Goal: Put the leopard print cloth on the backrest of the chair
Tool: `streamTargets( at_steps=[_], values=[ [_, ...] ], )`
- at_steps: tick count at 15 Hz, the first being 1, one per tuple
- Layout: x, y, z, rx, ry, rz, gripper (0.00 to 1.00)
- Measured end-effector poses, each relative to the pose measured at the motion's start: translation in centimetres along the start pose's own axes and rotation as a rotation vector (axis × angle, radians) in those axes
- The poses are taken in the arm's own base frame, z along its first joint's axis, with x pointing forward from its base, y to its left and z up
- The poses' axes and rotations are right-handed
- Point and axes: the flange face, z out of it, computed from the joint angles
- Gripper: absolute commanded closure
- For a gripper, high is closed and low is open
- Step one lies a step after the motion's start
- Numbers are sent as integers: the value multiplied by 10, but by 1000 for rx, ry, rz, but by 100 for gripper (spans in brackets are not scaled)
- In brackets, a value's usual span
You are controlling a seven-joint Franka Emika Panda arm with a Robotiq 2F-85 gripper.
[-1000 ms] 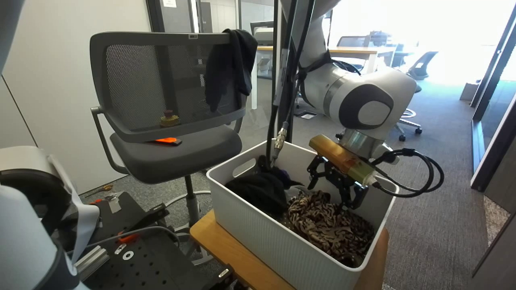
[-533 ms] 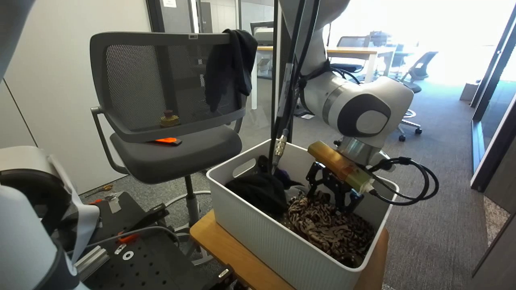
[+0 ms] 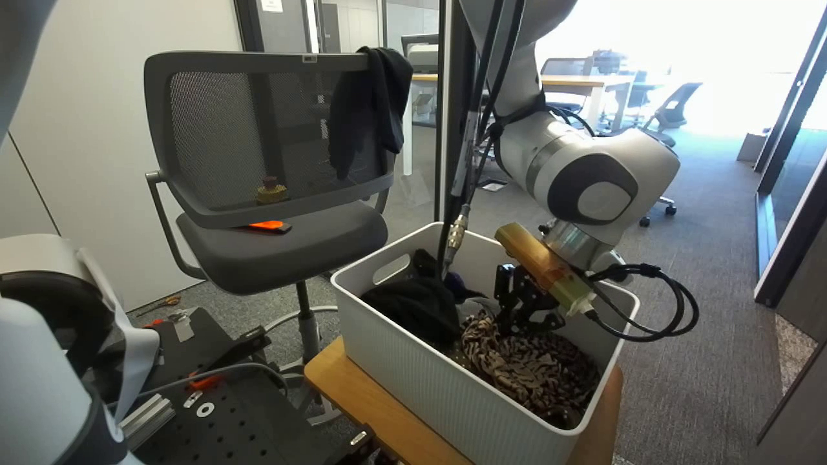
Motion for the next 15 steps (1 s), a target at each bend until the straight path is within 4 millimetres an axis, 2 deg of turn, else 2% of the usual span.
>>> streamTargets(
  at_steps=[4, 6, 10, 15],
  values=[
    [-10, 0, -4, 142, -55, 53, 99],
    [-15, -3, -18, 201, -59, 72, 99],
    [-34, -23, -68, 315, -32, 75, 99],
    [-79, -77, -149, 426, 5, -47, 99]
  ],
)
